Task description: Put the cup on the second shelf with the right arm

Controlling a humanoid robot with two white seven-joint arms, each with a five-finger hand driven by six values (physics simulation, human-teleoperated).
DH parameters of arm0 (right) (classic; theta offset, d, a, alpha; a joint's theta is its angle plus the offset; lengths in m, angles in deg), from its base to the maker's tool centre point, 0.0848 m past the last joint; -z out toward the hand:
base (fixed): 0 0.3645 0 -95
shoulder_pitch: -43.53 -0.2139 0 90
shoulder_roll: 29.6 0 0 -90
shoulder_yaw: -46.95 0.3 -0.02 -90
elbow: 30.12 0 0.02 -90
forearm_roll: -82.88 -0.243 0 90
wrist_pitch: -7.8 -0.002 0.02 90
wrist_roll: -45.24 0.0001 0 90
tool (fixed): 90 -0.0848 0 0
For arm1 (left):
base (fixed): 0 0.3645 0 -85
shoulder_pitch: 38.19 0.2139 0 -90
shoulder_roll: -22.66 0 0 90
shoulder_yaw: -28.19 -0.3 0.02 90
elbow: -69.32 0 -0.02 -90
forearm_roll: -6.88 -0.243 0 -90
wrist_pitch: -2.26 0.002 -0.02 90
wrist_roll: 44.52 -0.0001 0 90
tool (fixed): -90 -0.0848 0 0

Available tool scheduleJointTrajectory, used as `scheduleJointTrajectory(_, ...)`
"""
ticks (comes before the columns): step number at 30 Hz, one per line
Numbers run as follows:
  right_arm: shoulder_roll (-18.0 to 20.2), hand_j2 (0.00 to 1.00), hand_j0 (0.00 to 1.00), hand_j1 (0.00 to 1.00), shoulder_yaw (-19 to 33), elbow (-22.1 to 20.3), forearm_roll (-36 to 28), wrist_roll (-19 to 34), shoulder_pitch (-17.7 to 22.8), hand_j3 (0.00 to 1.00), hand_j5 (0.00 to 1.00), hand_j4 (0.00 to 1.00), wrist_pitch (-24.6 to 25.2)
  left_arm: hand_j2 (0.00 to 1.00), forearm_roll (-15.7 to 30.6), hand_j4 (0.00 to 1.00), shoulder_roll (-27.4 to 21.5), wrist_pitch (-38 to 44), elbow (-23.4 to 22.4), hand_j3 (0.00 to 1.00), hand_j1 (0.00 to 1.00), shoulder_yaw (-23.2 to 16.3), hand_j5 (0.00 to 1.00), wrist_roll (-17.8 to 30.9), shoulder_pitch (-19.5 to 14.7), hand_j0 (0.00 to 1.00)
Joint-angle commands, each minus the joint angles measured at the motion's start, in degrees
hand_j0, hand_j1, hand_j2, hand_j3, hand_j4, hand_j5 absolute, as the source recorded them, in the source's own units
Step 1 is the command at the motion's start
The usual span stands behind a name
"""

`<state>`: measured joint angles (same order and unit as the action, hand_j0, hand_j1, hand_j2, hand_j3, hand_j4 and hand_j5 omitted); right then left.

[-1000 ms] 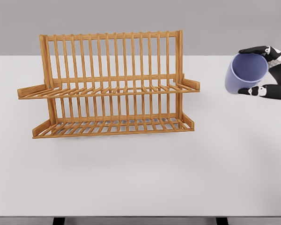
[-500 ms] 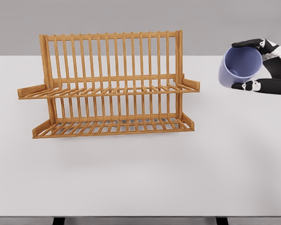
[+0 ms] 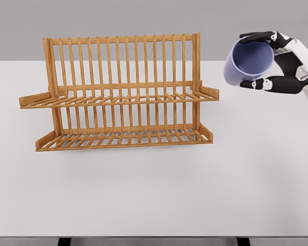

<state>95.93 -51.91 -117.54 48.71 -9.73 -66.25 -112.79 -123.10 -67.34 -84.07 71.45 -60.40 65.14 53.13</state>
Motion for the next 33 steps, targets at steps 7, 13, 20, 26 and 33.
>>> scheduleJointTrajectory(7,-1.69,0.72,0.72,0.72,-1.86,-0.02,-0.2,-0.03,-1.84,0.72,0.72,0.72,0.09,1.0,-0.02,1.0,0.0,0.02,-0.02,1.0,1.0,-0.01,1.0,0.02,0.0,1.0)
scheduleJointTrajectory(13,-3.36,0.72,0.72,0.72,-3.36,0.07,0.07,-0.03,-2.81,0.72,0.72,0.72,-0.26,1.0,-0.02,1.0,0.0,0.02,-0.02,1.0,1.0,-0.01,1.0,0.02,0.0,1.0)
scheduleJointTrajectory(20,-5.91,0.72,0.72,0.72,-4.85,0.94,2.61,-0.03,-4.13,0.72,0.72,0.72,-0.61,1.0,-0.02,1.0,0.0,0.02,-0.02,1.0,1.0,-0.01,1.0,0.02,0.0,1.0)
scheduleJointTrajectory(26,-7.49,0.72,0.72,0.72,-6.17,1.91,2.79,-0.03,-4.92,0.72,0.72,0.72,-0.7,1.0,-0.02,1.0,0.0,0.02,-0.02,1.0,1.0,-0.01,1.0,0.02,0.0,1.0)
scheduleJointTrajectory(33,-9.86,0.72,0.72,0.72,-8.46,5.25,5.25,-0.03,-7.12,0.72,0.72,0.72,-2.01,1.0,-0.02,1.0,0.0,0.02,-0.02,1.0,1.0,-0.01,1.0,0.02,0.0,1.0)
